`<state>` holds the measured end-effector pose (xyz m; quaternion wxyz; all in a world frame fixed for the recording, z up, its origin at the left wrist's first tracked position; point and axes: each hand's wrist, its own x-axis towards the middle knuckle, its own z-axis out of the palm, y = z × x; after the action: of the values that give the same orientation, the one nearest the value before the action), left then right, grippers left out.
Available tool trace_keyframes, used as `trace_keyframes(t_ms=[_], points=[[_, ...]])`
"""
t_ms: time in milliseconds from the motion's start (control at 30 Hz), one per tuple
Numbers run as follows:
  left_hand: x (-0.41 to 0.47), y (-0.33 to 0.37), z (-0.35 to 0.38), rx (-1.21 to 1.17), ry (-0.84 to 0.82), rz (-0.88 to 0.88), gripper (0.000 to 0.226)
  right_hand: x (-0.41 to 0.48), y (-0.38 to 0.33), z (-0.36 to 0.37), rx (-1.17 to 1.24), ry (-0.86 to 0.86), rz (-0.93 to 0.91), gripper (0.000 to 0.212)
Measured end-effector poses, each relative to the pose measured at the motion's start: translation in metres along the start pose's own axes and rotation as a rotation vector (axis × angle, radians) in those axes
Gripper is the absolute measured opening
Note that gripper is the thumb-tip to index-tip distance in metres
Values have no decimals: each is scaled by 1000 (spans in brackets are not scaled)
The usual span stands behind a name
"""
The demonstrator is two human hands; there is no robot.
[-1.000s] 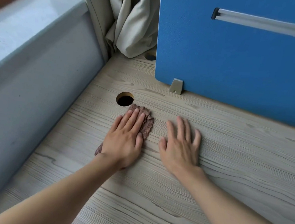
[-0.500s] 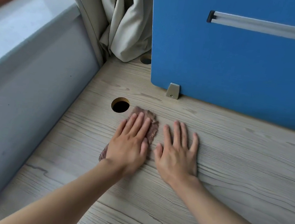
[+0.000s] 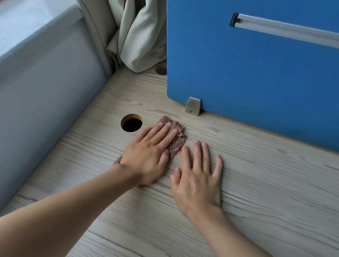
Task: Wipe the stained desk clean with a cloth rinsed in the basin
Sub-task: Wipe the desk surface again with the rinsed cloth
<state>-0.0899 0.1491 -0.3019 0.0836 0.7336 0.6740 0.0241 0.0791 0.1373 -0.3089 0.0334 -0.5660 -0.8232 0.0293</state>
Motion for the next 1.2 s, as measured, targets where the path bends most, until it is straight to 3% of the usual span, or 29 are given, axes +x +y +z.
trace_keyframes(t_ms=[133,267,333,533,700,900,1100,1200], points=[[33,8,2,-27,54,-212,71,-2,1,1,-2,5,-4,66],[33,10,0,27,-20,67,72,-1,0,0,0,-9,-6,67],[36,5,-1,7,-34,113,72,-2,0,-2,-3,-9,-11,67],[63,14,4,-38,83,-240,66,-2,1,-1,5,-3,-17,66],[38,3,3,-15,38,-51,71,-4,-5,-2,13,20,2,67],[61,-16,-4,-60,70,-260,71,-15,-53,3,47,4,-79,67],[32,-20,2,-7,73,-112,71,-13,-52,3,7,-18,-49,66],[46,-33,-2,-44,68,-209,69,-12,-52,4,-2,-16,-58,69]])
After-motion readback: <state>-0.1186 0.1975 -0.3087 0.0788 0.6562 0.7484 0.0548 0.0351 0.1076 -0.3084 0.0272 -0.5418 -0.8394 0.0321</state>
